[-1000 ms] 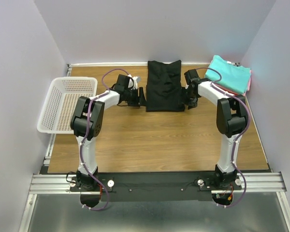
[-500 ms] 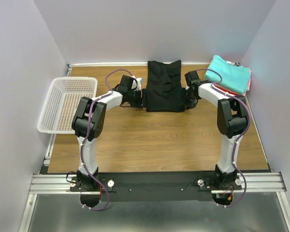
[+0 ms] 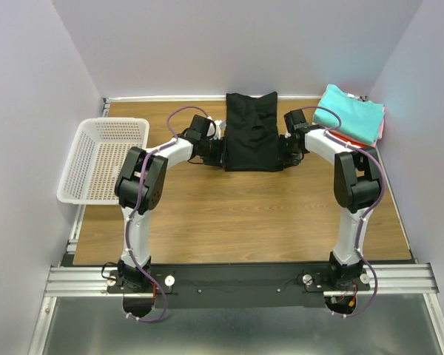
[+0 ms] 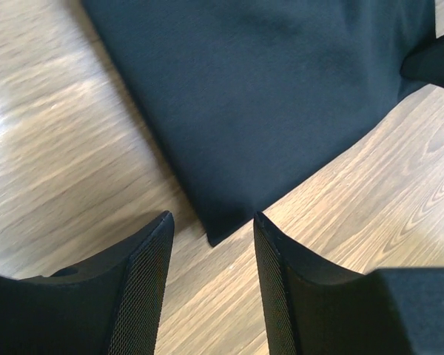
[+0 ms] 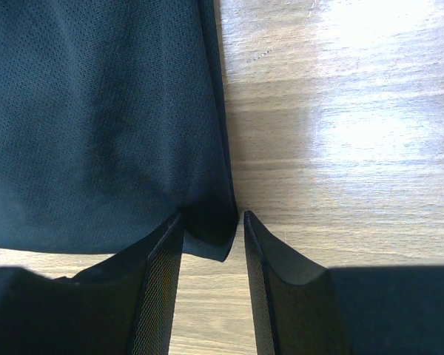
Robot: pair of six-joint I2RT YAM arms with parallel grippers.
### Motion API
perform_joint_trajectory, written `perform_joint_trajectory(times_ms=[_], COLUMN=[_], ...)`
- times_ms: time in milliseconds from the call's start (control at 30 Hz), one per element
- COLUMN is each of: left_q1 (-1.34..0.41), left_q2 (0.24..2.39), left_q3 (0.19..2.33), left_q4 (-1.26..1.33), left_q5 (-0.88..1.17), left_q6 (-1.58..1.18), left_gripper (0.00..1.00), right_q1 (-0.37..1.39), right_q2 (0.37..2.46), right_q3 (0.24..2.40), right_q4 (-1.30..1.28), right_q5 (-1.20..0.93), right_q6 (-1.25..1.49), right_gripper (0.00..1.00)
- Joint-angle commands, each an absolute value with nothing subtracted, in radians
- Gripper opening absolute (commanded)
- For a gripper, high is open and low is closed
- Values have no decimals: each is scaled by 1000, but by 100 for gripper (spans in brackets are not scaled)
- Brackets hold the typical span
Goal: Fold and stack the t-shirts
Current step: Fold the tshirt
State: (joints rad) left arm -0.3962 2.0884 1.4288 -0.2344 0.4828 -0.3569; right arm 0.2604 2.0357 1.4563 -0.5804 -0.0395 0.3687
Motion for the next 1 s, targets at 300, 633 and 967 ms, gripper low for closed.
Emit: perform_joint_trajectory(times_ms=[300,633,967], left_q1=[-420,-437,-442], left_q2=[2146,2186,2148], left_q3=[1470,1486,1460], left_q4=[-331,-370,-432], left_q5=[443,439,335], left_q6=[-351,-341,-250], left_gripper=[40,18,0], right_q1=[259,259,259], right_q2=[2042,2039,1996], right_q3=[1422,1414,1398], right_q4=[-603,-603,-609], right_q5=[-64,-78,-52], right_q6=[377,368,351], right_gripper=[44,36,0])
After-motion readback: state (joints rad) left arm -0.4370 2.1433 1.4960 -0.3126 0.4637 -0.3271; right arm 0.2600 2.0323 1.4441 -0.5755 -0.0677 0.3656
